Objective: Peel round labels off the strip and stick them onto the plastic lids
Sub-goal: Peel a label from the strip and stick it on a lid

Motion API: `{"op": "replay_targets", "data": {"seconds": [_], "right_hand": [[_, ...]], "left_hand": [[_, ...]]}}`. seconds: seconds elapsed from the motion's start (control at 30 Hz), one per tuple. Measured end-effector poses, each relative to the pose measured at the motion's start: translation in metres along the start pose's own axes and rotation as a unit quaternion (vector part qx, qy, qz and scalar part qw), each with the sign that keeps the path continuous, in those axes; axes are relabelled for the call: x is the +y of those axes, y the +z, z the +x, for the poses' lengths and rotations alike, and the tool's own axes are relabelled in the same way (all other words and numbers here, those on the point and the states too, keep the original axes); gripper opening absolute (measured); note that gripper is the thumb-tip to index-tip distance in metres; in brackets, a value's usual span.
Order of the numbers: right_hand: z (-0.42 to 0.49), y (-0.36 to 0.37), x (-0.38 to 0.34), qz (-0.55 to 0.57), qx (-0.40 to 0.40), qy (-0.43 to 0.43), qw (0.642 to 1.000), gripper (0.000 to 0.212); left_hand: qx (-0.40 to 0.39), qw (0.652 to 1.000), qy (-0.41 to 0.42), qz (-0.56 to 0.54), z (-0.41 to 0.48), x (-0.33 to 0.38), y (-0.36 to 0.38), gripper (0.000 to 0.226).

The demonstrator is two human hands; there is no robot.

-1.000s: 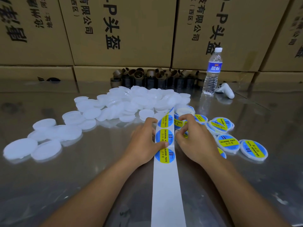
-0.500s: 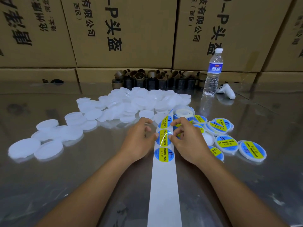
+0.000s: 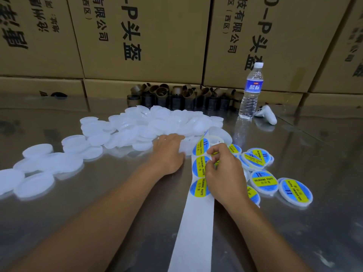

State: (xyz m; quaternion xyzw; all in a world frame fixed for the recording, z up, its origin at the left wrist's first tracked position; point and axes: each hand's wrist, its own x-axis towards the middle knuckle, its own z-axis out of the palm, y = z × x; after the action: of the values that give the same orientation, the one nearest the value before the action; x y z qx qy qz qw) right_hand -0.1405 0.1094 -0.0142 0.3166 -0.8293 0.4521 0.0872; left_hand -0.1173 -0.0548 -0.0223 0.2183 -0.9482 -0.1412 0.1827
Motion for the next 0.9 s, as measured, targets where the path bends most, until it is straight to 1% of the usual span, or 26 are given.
{"op": "replay_targets", "data": {"seconds": [0.1, 0.2, 0.27, 0.43, 0.53, 0.67, 0.8, 0.9], "right_hand": [[0.002, 0.002, 0.002, 0.031, 0.016, 0.008, 0.999, 0.019], [0.003, 0.004, 0.002, 0.036, 0.018, 0.002, 0.999, 0.019], [0.003, 0.004, 0.003, 0.039, 0.02, 0.004, 0.999, 0.02], [0.005, 0.003, 0.005, 0.044, 0.029, 0.012, 0.999, 0.024], [0.006, 0.002, 0.006, 0.054, 0.019, 0.015, 0.998, 0.03], [0.01, 0.001, 0.004, 0.081, -0.022, 0.024, 0.996, 0.041], [0.011, -0.002, 0.0, 0.139, -0.056, 0.055, 0.987, 0.038], [0.01, -0.004, -0.003, 0.191, -0.07, 0.086, 0.975, 0.038]], "left_hand": [[-0.028, 0.999, 0.016, 0.04, 0.012, 0.005, 0.006, 0.052], [-0.044, 0.998, 0.007, 0.039, 0.017, 0.005, 0.008, 0.044], [-0.022, 0.999, -0.001, 0.032, 0.017, 0.006, 0.007, 0.043], [0.025, 0.999, -0.018, -0.016, 0.006, 0.007, -0.002, 0.059], [0.065, 0.994, -0.014, -0.086, -0.007, 0.003, -0.017, 0.063], [0.105, 0.966, 0.055, -0.231, -0.037, 0.003, -0.039, 0.068], [0.11, 0.946, 0.118, -0.282, -0.068, 0.008, -0.05, 0.071], [0.111, 0.937, 0.143, -0.299, -0.082, 0.01, -0.05, 0.074]]}}
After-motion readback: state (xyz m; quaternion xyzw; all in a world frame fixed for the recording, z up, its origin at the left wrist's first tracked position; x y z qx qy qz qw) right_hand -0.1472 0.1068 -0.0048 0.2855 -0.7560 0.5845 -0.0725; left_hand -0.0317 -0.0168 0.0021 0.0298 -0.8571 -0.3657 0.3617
